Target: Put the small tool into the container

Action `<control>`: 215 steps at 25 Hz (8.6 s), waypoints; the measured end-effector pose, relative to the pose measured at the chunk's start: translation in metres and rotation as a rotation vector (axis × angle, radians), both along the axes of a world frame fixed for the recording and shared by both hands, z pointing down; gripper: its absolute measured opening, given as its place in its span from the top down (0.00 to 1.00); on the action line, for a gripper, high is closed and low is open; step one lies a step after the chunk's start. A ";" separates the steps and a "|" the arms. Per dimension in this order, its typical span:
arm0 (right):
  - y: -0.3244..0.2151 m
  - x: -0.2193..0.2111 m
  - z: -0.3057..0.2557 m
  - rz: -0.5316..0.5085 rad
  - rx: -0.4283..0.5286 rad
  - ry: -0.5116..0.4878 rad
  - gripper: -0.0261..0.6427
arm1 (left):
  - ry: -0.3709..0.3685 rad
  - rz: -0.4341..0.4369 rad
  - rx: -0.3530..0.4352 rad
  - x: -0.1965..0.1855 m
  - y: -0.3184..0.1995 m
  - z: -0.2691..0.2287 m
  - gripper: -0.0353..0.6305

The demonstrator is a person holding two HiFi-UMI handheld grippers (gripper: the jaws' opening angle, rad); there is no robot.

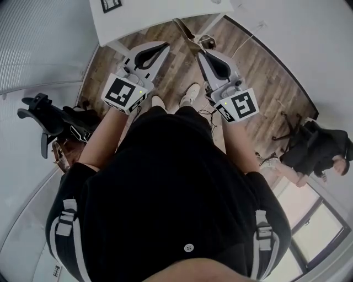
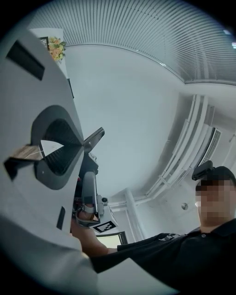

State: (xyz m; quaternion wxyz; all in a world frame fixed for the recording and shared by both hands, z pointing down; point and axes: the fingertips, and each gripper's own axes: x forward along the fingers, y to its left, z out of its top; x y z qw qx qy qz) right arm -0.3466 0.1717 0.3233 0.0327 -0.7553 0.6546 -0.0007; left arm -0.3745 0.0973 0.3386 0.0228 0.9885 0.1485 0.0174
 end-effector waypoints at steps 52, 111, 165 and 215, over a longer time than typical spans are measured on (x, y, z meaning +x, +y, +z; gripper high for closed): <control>0.023 0.295 0.005 -0.105 -0.007 -0.001 0.94 | 0.003 -0.145 0.020 0.280 0.022 -0.001 0.94; -0.300 0.544 0.197 -0.651 -0.464 0.007 0.94 | -0.048 -0.674 -0.024 0.497 -0.244 0.091 0.94; -0.356 0.543 0.340 -0.535 -0.843 -0.017 0.86 | -0.144 -0.772 -0.040 0.466 -0.241 0.136 0.94; -0.272 0.536 0.023 -0.506 -0.151 0.038 0.94 | -0.051 -0.508 0.019 0.515 -0.233 0.014 0.94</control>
